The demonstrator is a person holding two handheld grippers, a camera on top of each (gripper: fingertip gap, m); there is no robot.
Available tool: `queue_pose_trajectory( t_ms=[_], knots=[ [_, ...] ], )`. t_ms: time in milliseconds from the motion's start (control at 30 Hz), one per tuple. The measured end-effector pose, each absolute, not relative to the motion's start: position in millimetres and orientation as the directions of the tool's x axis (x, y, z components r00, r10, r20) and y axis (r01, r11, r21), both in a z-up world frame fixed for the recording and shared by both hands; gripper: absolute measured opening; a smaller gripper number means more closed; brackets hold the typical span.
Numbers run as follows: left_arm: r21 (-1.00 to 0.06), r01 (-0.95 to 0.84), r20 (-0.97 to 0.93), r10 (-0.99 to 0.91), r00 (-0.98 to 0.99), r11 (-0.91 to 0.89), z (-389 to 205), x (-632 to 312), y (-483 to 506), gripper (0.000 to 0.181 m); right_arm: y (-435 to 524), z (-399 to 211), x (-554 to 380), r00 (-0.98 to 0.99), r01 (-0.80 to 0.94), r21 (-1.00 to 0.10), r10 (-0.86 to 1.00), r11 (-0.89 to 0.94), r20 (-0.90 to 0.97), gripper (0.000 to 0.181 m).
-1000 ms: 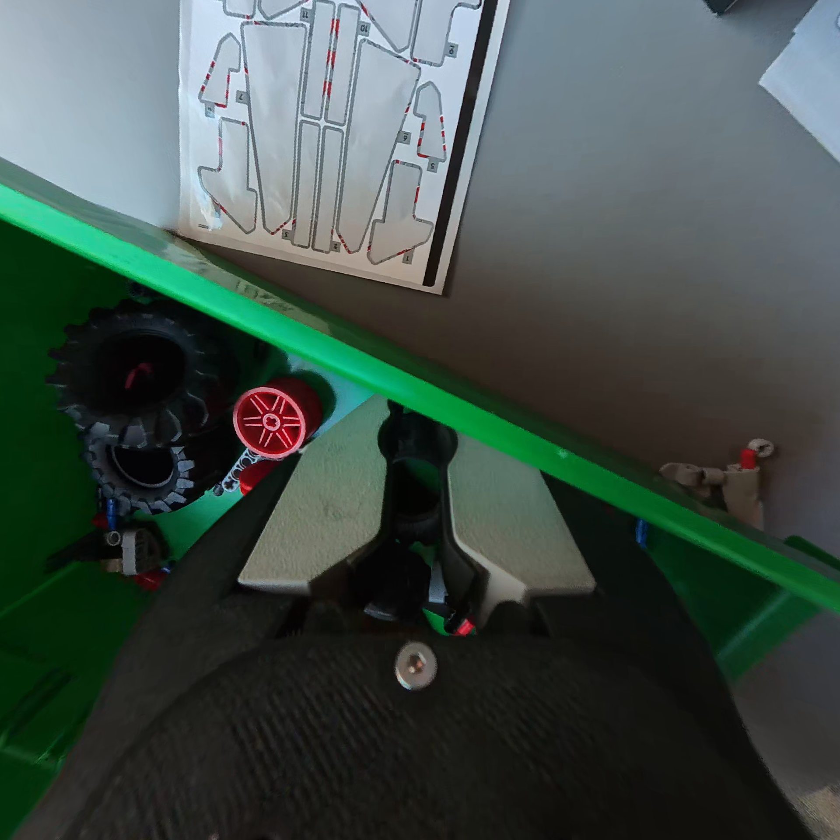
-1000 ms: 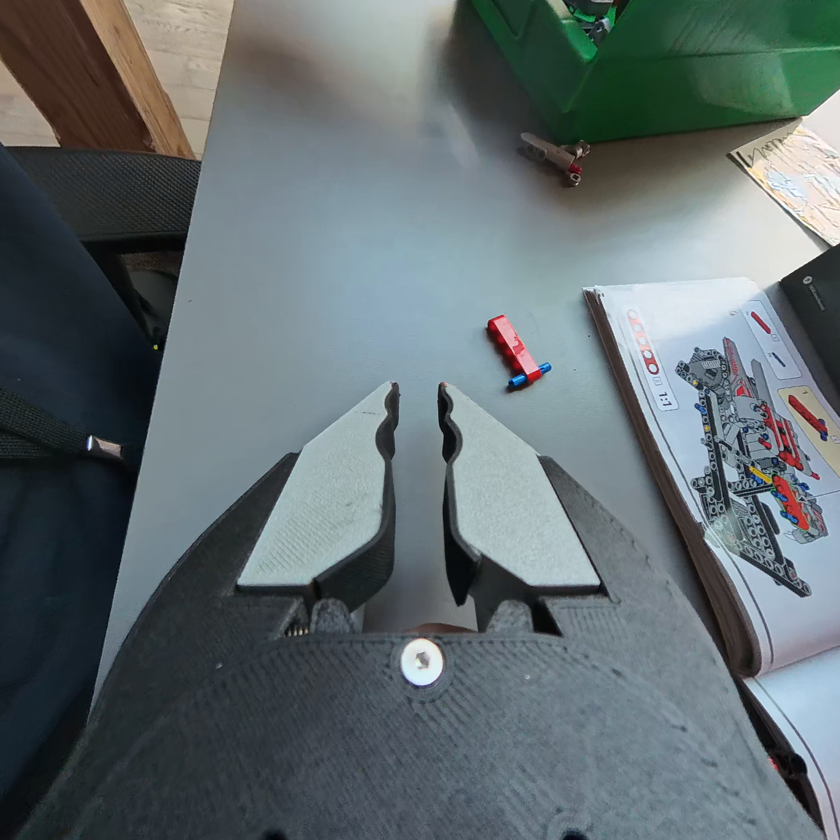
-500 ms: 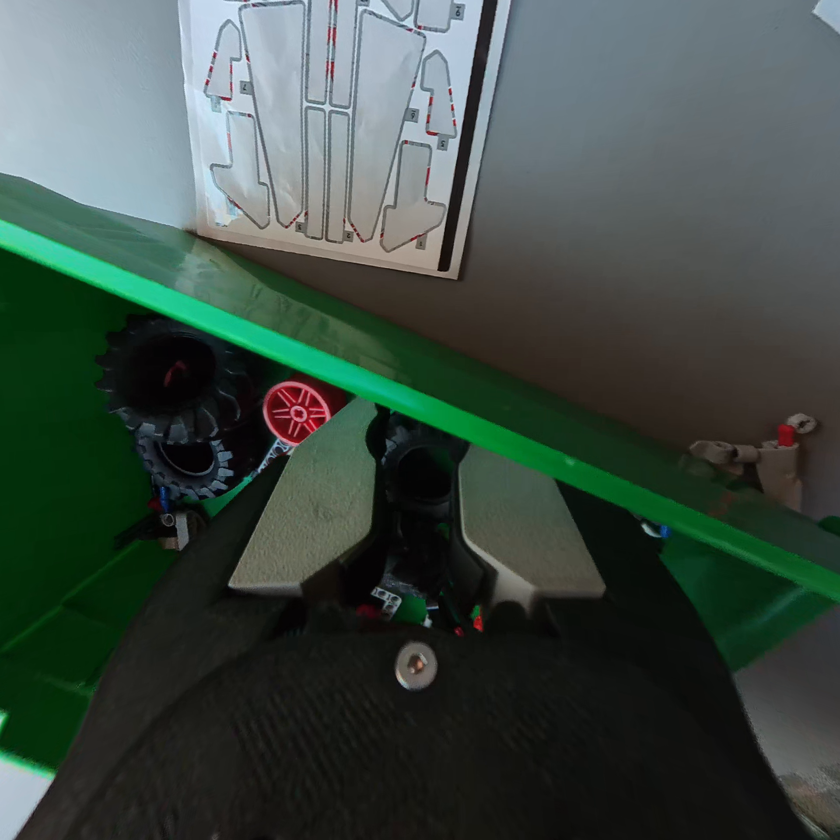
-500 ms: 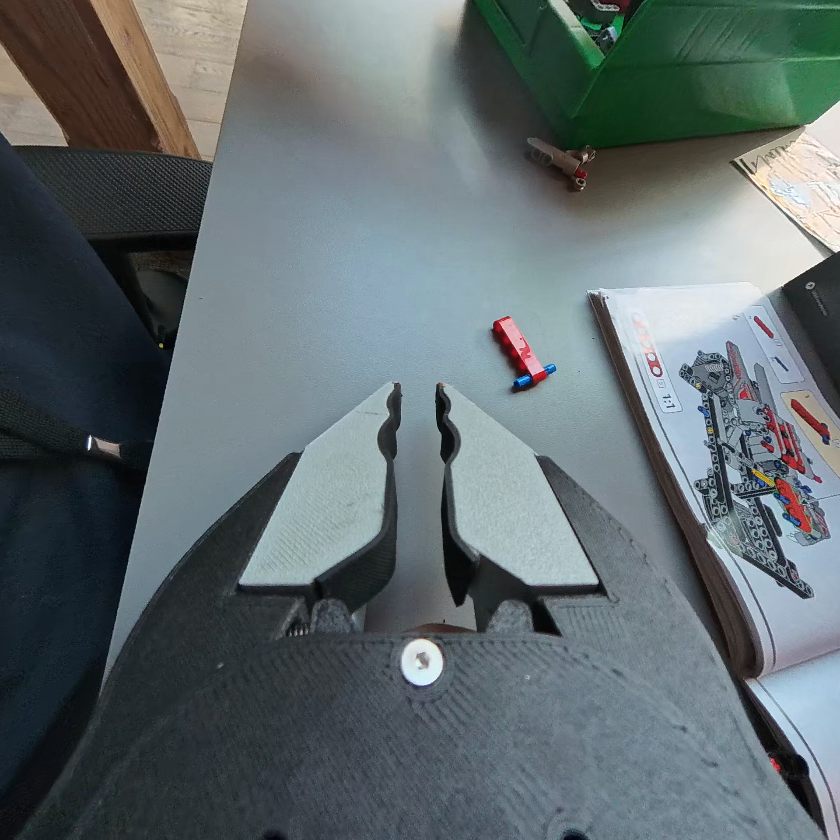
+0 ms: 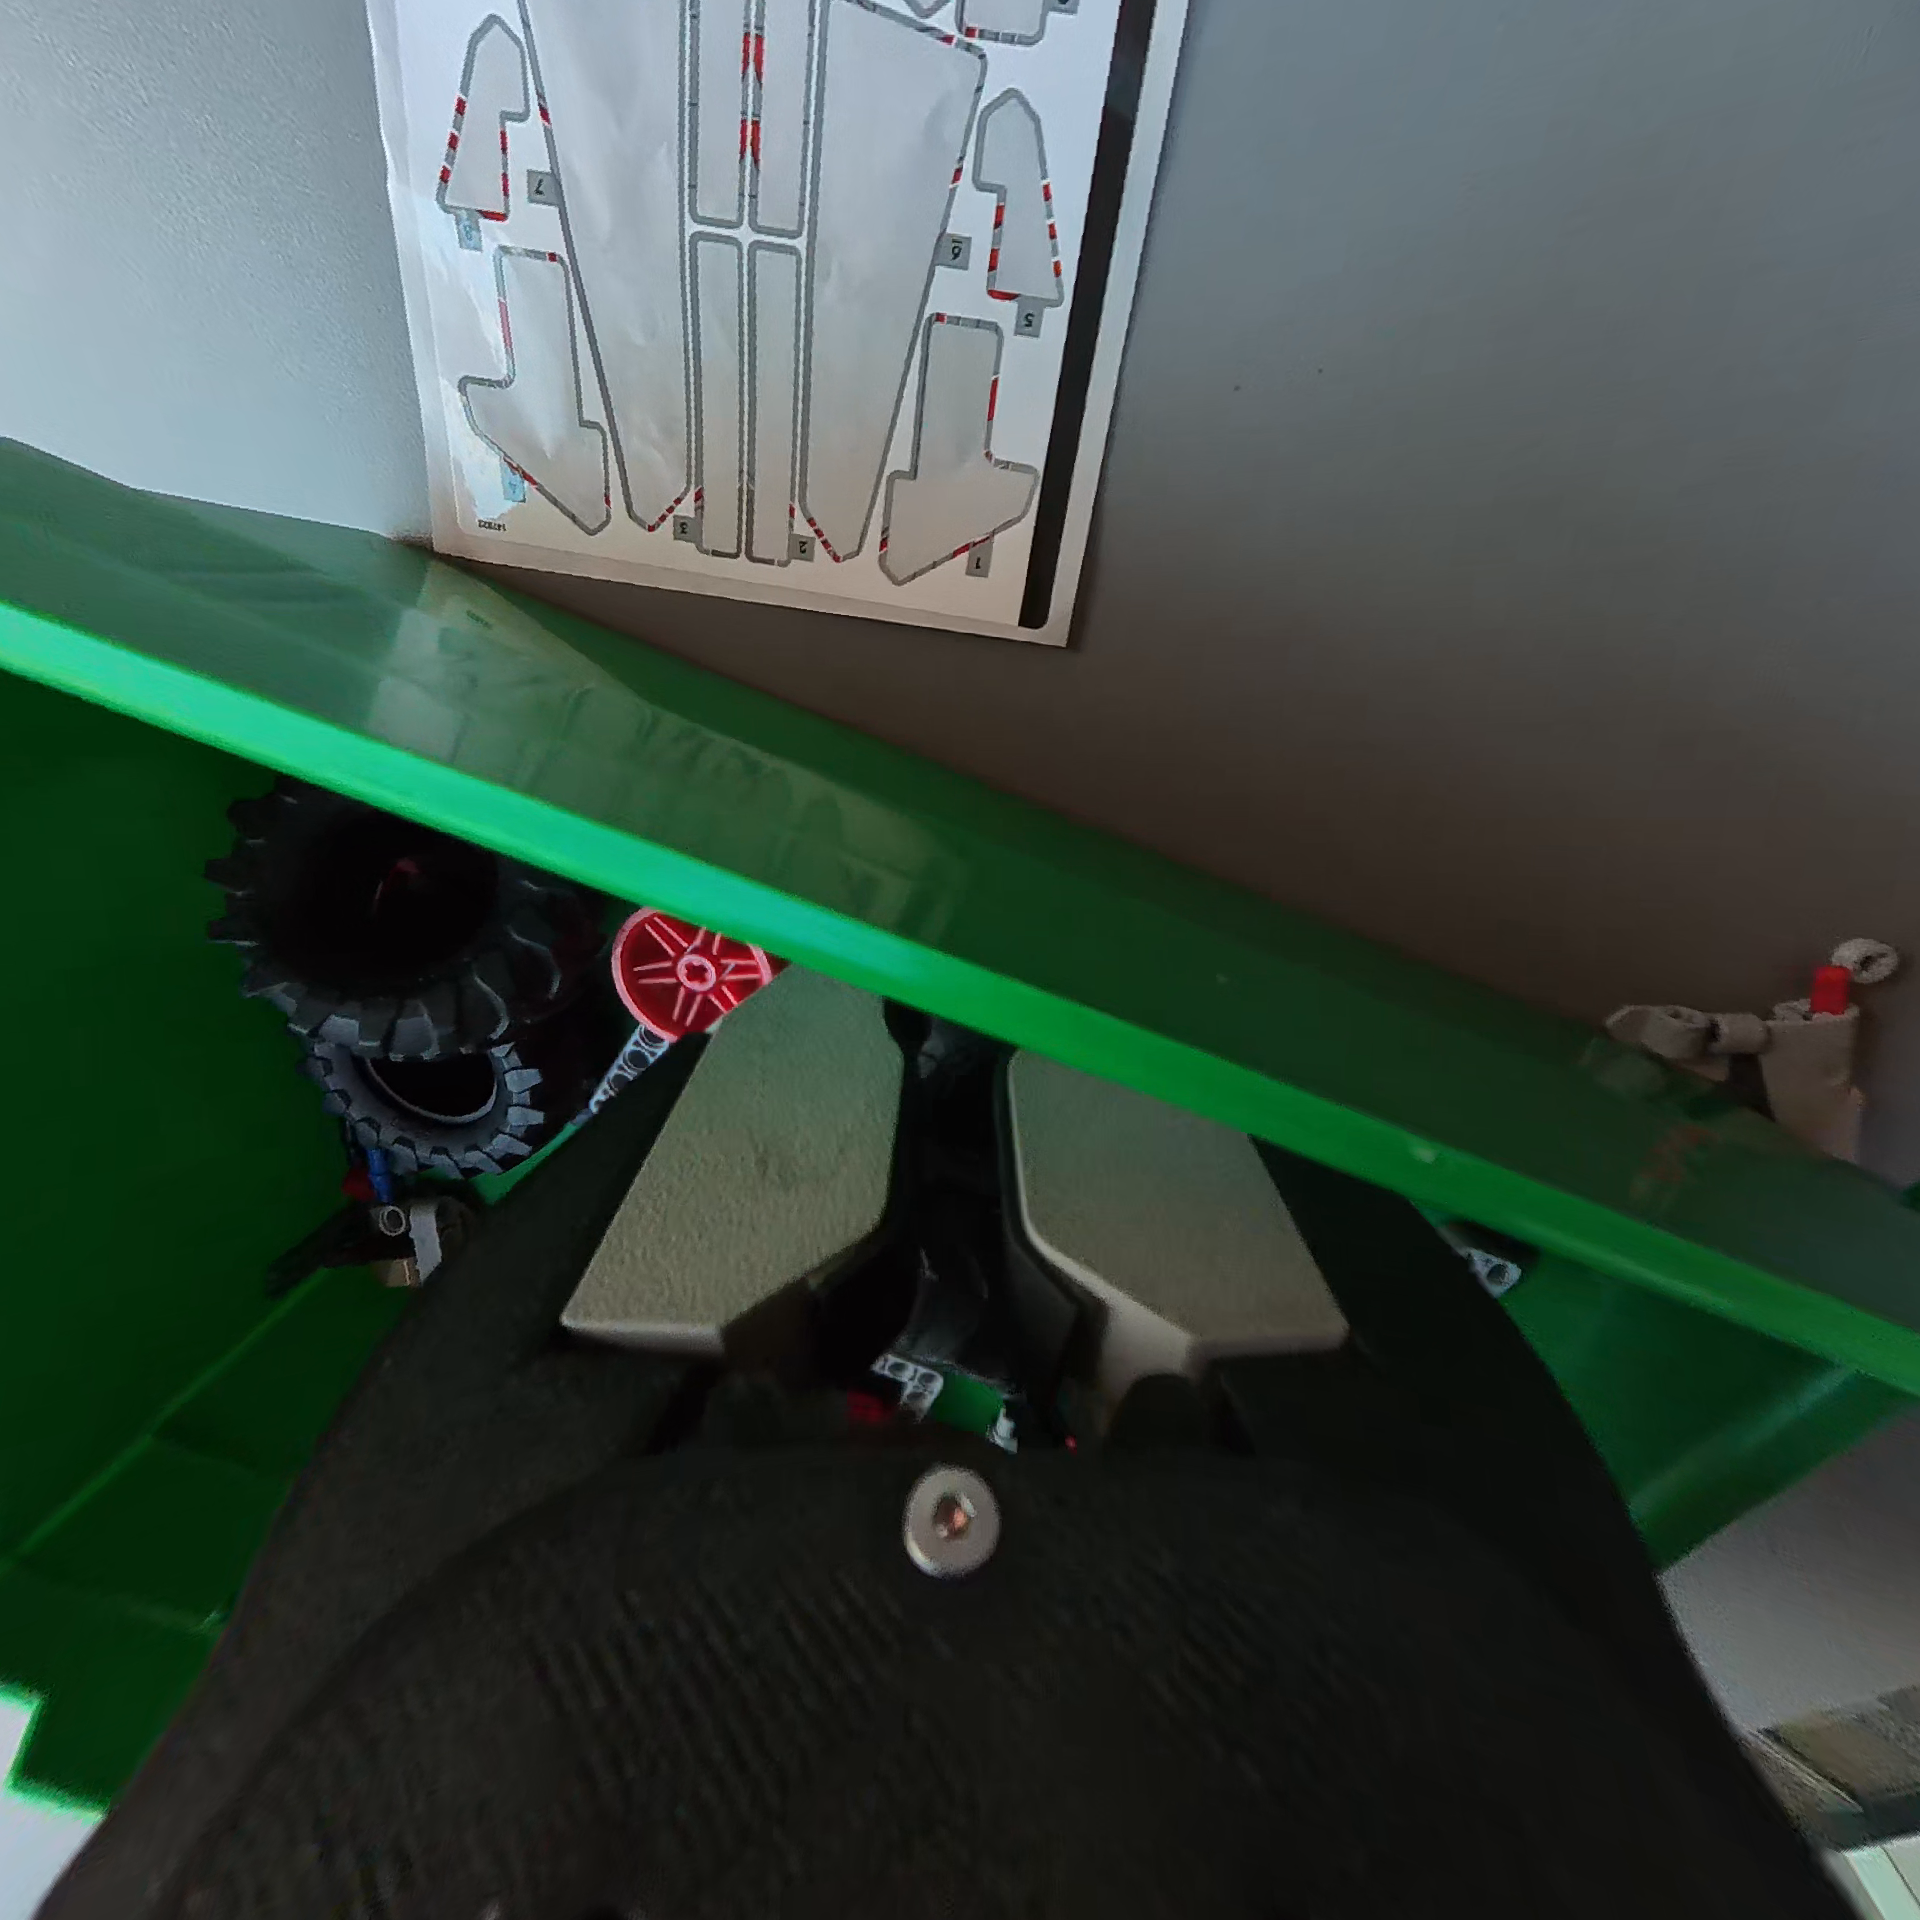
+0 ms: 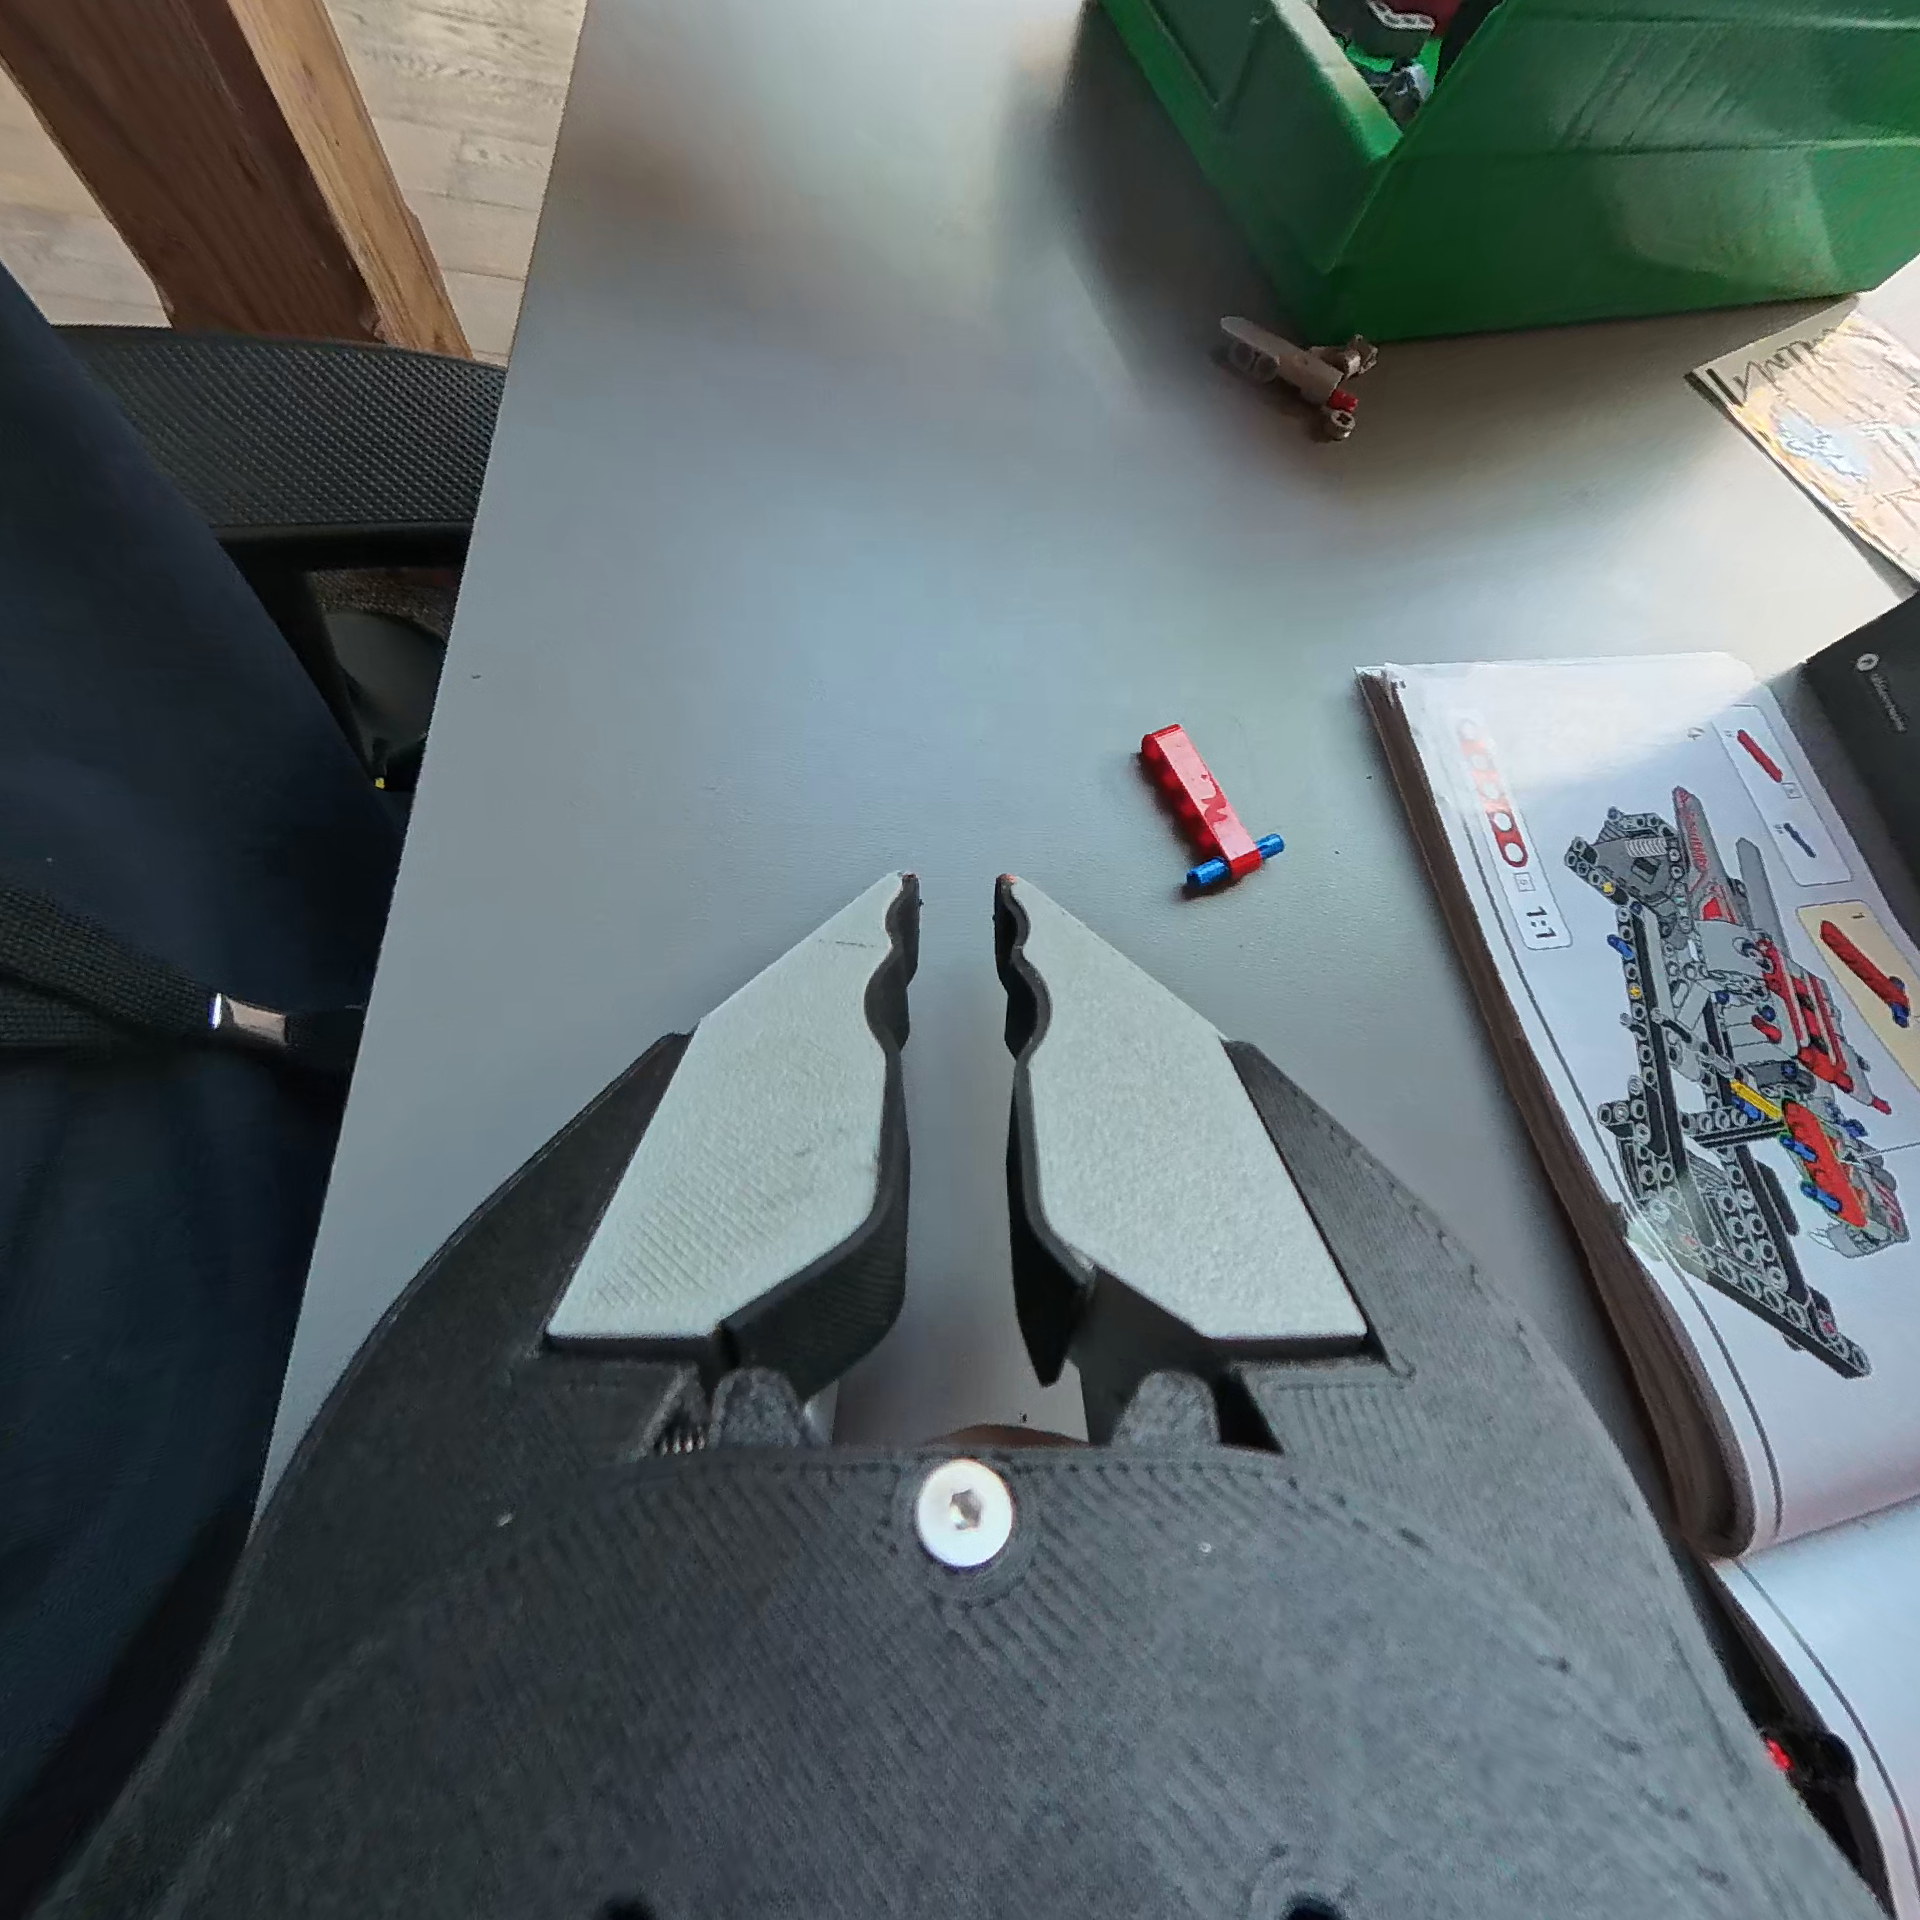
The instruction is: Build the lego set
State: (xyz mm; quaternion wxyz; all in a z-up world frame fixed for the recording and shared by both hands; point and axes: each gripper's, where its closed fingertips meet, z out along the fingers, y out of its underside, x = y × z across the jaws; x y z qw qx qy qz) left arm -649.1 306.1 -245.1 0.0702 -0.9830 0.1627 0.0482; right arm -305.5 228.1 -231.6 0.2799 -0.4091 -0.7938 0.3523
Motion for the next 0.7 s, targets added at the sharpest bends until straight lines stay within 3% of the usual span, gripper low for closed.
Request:
queue_pose_trajectory(
  t_ms=[33,367,567,700],
  knots=[
    [-0.120,-0.327,-0.111,-0.314,0.943,-0.937,-244,-649,305,0.003,228,-232,-305,-0.509,0.452,-0.788,0.846,0.418,0.157,0.011],
    [-0.226,-0.284,-0.116,-0.264,0.957,-0.932,-206,-649,302,0.001,228,-232,-305,-0.508,0.452,-0.786,0.846,0.421,0.161,0.011],
    [-0.405,-0.273,-0.140,-0.236,0.962,-0.872,-153,-629,291,0.001,232,-228,-305,-0.485,0.454,-0.800,0.862,0.393,0.148,0.010],
    [-0.545,-0.347,-0.132,-0.330,0.934,-0.763,-122,-565,267,0.001,241,-218,-305,-0.441,0.443,-0.821,0.885,0.360,0.150,0.010]
  ],
)
